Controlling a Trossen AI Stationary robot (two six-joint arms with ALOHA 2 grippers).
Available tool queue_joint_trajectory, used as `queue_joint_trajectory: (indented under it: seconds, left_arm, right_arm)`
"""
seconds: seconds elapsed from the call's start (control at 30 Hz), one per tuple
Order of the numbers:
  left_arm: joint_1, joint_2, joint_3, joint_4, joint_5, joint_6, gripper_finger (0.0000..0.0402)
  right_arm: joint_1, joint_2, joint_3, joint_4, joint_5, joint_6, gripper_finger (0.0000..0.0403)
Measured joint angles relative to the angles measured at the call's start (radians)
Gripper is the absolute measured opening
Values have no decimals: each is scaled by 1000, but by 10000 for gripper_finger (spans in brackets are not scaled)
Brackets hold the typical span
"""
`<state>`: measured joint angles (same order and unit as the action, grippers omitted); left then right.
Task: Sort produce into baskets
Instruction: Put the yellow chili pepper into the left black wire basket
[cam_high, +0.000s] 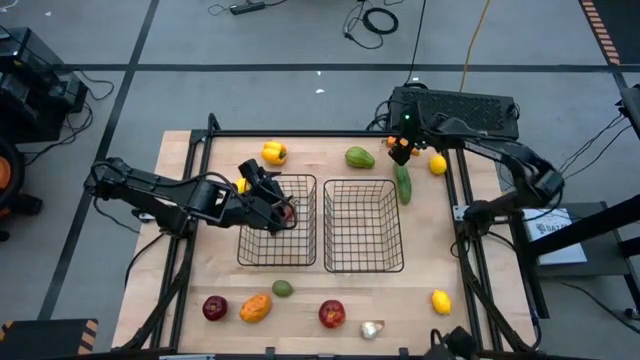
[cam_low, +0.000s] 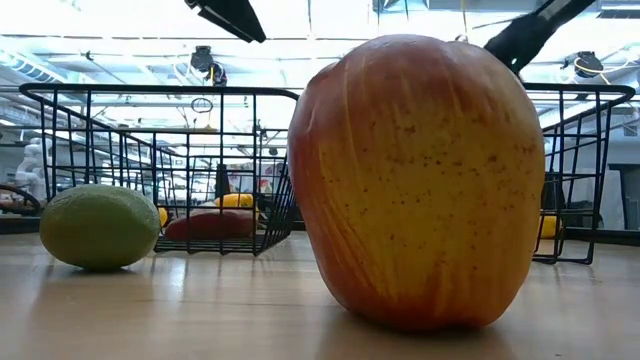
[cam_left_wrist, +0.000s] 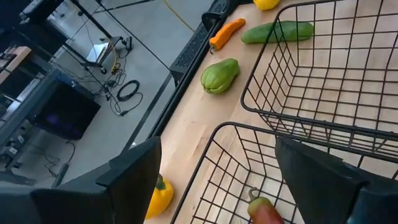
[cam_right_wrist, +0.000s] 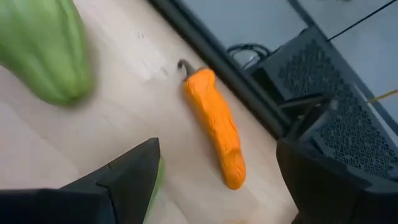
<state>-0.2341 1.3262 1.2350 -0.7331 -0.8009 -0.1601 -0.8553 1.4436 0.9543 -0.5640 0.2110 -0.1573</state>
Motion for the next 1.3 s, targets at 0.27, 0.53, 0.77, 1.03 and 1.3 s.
queue_joint_trajectory:
  seconds: [0.27, 0.53, 0.77, 1.03, 1.3]
  left_arm:
    - [16, 0, 0, 16, 0, 21, 322]
    - [49, 0, 0, 17, 6, 38, 322]
    - [65, 0, 0, 17, 10, 38, 322]
    - [65, 0, 0, 19, 11, 44, 322]
    - [65, 0, 0, 21, 11, 45, 322]
  right_arm:
    - [-43, 152, 0, 35, -4, -54, 313]
    - [-65, 242, 0, 56, -7, -99, 312]
    - [-94, 293, 0, 68, -75, -102, 256]
    - [-97, 294, -1, 72, -94, -101, 163]
    - [-99, 201, -2, 80, -80, -98, 108]
